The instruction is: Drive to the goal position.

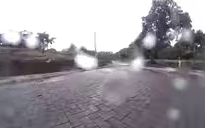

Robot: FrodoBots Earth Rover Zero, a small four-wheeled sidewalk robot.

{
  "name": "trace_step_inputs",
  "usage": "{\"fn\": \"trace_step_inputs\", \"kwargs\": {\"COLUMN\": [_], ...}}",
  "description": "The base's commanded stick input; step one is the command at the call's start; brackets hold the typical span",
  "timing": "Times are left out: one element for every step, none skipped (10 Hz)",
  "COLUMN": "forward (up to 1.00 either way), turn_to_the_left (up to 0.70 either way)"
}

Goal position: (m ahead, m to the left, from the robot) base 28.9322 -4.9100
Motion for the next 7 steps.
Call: {"fn": "trace_step_inputs", "kwargs": {"forward": [0.85,0.85,0.85,0.85,0.85,0.85,0.85], "turn_to_the_left": [0.00,0.00,-0.16,-0.27,-0.27,-0.08,0.00]}}
